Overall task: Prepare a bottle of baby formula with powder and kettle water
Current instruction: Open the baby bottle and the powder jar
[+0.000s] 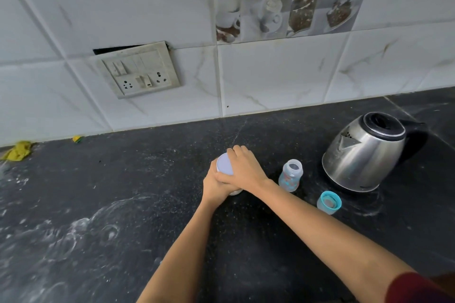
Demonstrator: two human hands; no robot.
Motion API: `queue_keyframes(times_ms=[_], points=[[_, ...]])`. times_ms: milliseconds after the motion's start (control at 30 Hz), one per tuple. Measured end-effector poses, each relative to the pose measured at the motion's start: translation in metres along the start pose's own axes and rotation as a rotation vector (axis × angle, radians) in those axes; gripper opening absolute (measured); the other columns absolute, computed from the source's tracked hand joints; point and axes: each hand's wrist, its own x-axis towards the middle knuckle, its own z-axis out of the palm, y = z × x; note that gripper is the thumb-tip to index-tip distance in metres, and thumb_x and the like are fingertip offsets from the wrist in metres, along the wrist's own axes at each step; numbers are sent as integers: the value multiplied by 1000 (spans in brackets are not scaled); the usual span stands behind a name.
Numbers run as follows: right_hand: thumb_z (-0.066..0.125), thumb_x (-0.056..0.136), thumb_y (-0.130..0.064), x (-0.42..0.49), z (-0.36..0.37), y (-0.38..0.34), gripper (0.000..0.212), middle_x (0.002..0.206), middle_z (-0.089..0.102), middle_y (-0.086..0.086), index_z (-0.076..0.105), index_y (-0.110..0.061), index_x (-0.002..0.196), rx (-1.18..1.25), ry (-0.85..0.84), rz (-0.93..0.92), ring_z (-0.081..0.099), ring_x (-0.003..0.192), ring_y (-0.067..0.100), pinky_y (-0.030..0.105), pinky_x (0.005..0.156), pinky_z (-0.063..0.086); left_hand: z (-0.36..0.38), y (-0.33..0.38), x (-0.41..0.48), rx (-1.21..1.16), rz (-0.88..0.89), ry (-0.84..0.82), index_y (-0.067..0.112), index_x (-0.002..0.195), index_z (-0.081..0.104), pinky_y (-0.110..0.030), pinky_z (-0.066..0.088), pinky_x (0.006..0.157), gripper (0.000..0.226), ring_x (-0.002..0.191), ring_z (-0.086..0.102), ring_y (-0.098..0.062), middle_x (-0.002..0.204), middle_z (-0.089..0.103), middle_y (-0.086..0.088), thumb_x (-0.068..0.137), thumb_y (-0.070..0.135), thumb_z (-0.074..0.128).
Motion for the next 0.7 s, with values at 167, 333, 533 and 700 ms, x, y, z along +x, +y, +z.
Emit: queue_keyframes(times_ms=[167,333,533,700], points=[[57,80,-59,2,5,5,65,108,56,5,55,-7,120,90,14,-41,49,96,21,35,90,42,0,-3,3,2,-20,-4,38,128,37,-16,40,71,93,101,52,-3,114,54,20,51,37,90],[51,72,-64,3,6,10,72,110,53,2,55,-9,119,195,-36,-36,46,100,19,33,92,39,1,-11,7,-71,-39,-1,40,126,42,-14,41,74,93,105,53,-2,116,56,20,47,34,91],[69,75,-52,7,5,14,63,113,48,-1,53,-12,121,218,-65,-79,38,100,12,22,87,26,0,-16,8,-126,-30,-5,42,125,43,-19,45,78,93,105,54,-3,115,57,19,44,31,88],[73,72,-49,9,9,15,60,110,47,-3,53,-13,115,251,-54,-101,35,98,10,25,89,31,-2,-17,7,-176,-17,-29,42,122,46,-18,45,76,90,105,55,-4,114,58,18,43,26,86]])
